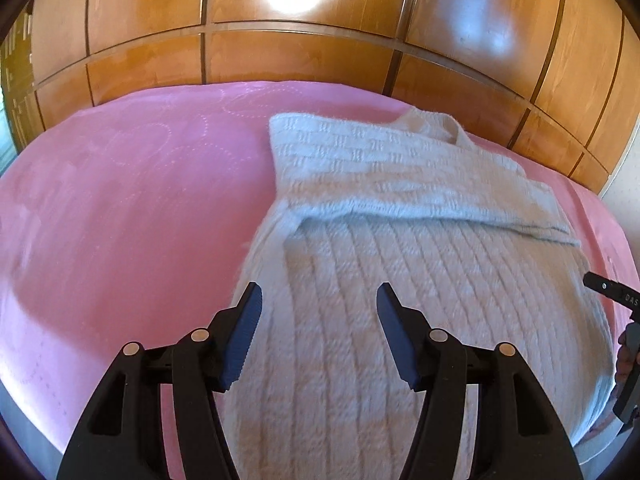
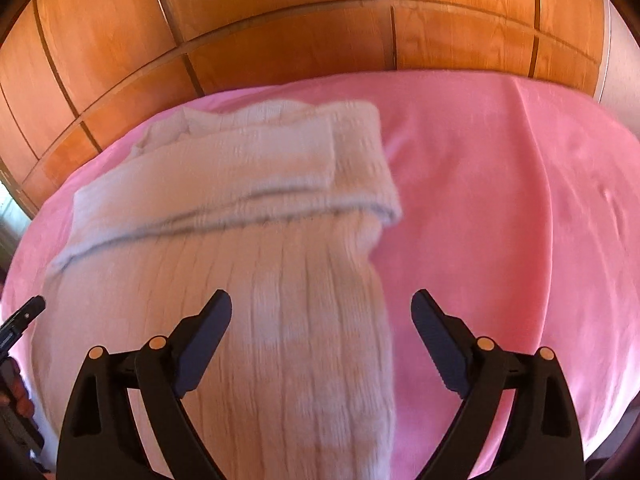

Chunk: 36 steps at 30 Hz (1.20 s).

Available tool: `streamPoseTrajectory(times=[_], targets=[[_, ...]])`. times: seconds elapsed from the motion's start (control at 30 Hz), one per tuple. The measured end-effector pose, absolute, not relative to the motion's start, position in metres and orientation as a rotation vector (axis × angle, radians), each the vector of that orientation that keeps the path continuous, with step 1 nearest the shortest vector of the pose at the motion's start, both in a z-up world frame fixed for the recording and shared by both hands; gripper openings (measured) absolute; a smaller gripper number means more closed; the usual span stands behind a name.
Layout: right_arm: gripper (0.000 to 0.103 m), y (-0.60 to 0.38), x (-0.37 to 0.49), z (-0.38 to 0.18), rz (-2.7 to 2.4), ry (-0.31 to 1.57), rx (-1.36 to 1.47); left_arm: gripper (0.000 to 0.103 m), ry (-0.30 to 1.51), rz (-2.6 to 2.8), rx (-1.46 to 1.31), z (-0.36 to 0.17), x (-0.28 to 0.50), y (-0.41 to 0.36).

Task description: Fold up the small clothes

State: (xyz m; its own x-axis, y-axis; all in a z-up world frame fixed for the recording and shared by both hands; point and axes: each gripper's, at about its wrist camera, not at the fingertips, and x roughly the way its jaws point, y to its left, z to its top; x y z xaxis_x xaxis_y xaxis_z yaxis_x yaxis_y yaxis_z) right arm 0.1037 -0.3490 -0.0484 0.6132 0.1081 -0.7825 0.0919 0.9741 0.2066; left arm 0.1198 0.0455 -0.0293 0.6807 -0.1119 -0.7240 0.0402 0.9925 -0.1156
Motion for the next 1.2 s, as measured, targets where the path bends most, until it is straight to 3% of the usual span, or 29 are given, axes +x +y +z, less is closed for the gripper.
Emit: streamPoseTrajectory(times=[0.47,0.53,0.7,0.83,0.87,0.93,1.03,1.07,1.2], targets=[[0.089,-0.347,0.039,-0.059,0.126,0.965,0.309,0.059,0.858,-0.070,-0.118,-0.038,0.071,0.076],[0.084,-0.348,0.027,-0.058,0.145,0.974,0.317,0.059,0.877,-0.075,-0.127,-0.043,0.060,0.083],[0.059,-0.354,0.000,-0.060,0.191,1.012,0.378,0.059,0.927,-0.155,-0.204,-0.055,0.021,0.096],[0.049,-0.351,-0.020,-0.066,0.226,1.055,0.378,0.057,0.967,-0.246,-0.250,-0.060,0.005,0.092],[0.048,-0.349,-0.025,-0.069,0.236,1.066,0.379,0.050,0.979,-0.272,-0.242,-0.062,0.002,0.088],[0.044,-0.346,-0.029,-0.074,0.246,1.079,0.380,0.049,0.989,-0.300,-0.234,-0.064,0.001,0.085],[0.030,-0.341,-0.031,-0.079,0.265,1.106,0.367,0.020,1.020,-0.351,-0.244,-0.067,0.005,0.082],[0.017,-0.336,-0.032,-0.080,0.272,1.125,0.334,0.012,1.022,-0.378,-0.238,-0.065,0.005,0.081],[0.011,-0.334,-0.037,-0.058,0.360,1.085,0.371,0.011,0.992,-0.471,-0.259,-0.046,0.003,0.082]])
